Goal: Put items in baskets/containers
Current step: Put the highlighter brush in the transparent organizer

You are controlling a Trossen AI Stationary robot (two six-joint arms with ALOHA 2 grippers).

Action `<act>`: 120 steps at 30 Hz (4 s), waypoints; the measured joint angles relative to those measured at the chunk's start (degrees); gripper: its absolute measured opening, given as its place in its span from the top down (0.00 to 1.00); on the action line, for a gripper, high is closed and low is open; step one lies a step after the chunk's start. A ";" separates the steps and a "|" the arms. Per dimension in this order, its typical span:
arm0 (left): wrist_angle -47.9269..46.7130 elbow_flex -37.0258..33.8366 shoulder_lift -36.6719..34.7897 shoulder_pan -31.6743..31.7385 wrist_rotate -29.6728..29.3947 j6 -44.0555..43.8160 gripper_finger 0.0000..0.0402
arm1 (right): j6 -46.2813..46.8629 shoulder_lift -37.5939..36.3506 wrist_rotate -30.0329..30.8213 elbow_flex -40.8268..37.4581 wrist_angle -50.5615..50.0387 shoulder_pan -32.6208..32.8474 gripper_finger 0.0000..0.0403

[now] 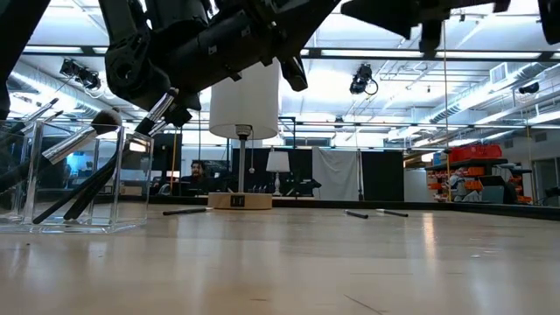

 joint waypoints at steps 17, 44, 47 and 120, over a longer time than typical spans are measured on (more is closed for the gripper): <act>-0.26 0.18 -0.03 -0.04 0.30 0.27 0.93 | -7.61 0.07 -4.38 0.00 4.75 2.06 0.96; -56.05 15.00 -4.51 -4.53 -14.84 28.76 0.51 | 36.29 -18.19 -0.49 -0.09 -49.79 1.88 0.96; -59.75 17.68 -4.49 -5.39 -15.43 29.94 0.51 | 36.47 -18.18 -3.06 -0.09 -49.77 0.75 0.97; -60.97 9.03 -11.38 -6.88 -18.97 17.94 0.55 | 41.16 -18.10 -13.38 0.00 -56.07 0.33 0.98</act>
